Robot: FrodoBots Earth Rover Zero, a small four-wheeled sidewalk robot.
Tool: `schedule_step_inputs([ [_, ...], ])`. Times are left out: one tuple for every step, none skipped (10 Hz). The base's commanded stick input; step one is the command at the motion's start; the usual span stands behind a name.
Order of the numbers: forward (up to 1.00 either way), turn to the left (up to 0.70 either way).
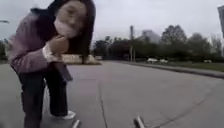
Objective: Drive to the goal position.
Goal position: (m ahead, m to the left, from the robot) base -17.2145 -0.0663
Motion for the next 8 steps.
schedule_step_inputs([
  [1.00, -0.24],
  [1.00, -0.34],
  [1.00, -0.34],
  [1.00, -0.34],
  [1.00, -0.34],
  [1.00, -0.13],
  [1.00, 0.06],
  [1.00, 0.06],
])
